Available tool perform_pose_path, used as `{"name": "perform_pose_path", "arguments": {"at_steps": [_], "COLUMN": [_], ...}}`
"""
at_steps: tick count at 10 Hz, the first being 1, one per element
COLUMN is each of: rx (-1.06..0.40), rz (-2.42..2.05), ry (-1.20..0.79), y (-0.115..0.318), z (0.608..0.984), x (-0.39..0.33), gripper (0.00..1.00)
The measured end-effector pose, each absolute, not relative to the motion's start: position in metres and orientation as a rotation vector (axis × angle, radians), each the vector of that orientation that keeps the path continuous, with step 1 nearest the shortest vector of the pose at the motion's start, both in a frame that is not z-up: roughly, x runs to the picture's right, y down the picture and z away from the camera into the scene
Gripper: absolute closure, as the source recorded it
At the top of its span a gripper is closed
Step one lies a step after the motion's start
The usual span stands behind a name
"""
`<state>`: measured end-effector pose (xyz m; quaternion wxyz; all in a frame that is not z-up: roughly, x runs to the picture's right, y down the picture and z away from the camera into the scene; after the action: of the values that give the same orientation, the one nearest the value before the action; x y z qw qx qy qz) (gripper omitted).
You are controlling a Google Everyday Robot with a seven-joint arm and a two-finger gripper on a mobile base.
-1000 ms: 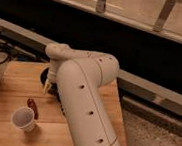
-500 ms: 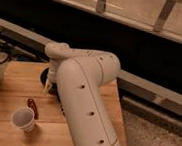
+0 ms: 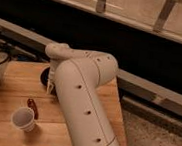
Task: Place the white sponge in the ceramic bowl
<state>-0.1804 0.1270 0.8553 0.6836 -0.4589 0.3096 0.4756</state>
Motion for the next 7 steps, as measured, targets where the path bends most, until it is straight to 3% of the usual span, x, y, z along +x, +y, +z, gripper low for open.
{"name": "perform_pose_path", "arguments": {"at_steps": [3, 5, 7], "rx": [-1.029, -1.039, -1.071], "rz": [1.04, 1.035, 1.088], "ry": [0.692, 0.654, 0.526], "y": [0.127, 0.125, 0.112], "z": [0.853, 0.849, 0.836], "x": [-0.18, -0.184, -0.186], "gripper": [0.93, 1.0, 1.0]}}
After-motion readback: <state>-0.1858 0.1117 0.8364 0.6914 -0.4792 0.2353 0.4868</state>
